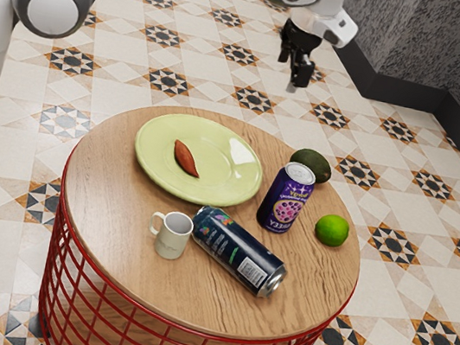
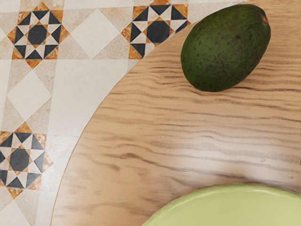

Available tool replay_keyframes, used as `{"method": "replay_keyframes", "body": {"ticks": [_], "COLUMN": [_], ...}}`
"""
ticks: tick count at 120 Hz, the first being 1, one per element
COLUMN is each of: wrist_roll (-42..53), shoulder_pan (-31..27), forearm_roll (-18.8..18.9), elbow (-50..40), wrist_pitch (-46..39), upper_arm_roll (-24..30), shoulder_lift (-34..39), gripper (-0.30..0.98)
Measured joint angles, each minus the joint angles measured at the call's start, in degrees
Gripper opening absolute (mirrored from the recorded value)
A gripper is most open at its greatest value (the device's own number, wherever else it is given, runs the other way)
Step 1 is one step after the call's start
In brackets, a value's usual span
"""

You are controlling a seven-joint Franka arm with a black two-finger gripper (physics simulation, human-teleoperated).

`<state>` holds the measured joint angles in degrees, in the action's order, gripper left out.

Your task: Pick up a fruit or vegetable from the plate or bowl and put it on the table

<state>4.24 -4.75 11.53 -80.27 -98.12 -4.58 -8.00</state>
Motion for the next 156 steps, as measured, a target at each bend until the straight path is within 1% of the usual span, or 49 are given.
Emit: {"method": "replay_keyframes", "body": {"ticks": [14,24,29,46,56,68,76,83,88,95,104,115,125,134,140,147,156], "wrist_roll": [0.99,1.48,1.7,2.36,2.78,2.77,0.47,-2.87,-5.13,-7.6,-9.85,-11.24,-8.97,-5.15,-2.82,-0.2,3.59], "shoulder_pan": [0.92,4.1,4.82,3.48,2.74,3.02,2.83,2.68,1.95,1.42,1.8,3.44,4.72,5.23,5.65,5.8,5.48], "forearm_roll": [0.72,0.63,0.3,-0.68,-1.33,-4.41,-9.38,-12.17,-13.39,-13.54,-12.05,-7.44,-1.44,1.96,3.3,4.14,3.12], "elbow": [0.13,0.87,0.84,0.71,0.68,0.33,-1.45,-2.96,-3.37,-3.67,-6.43,-23.77,-30.64,-36.31,-38.98,-40.68,-43.4], "wrist_pitch": [-1.13,-1.71,-2.04,-3.5,-4.05,-3.27,-2.08,0.11,2.43,5.94,9.13,7.61,4.48,1.67,0.3,-1.1,-4.02], "upper_arm_roll": [0.61,1.22,1.25,0.93,0.81,0.82,0.87,0.84,0.76,0.71,0.78,0.79,0.8,0.86,0.88,0.74,-1.32], "shoulder_lift": [0.61,0.74,0.37,-3.06,-3.54,-3.02,-3.67,-3.92,-3.9,-3.9,-2.55,9.44,16.25,21.64,24.17,25.43,26.02], "gripper": [0.69,0.69,0.68,0.69,0.69,0.69,0.69,0.69,0.69,0.69,0.69,0.69,0.69,0.69,0.69,0.69,0.69]}}
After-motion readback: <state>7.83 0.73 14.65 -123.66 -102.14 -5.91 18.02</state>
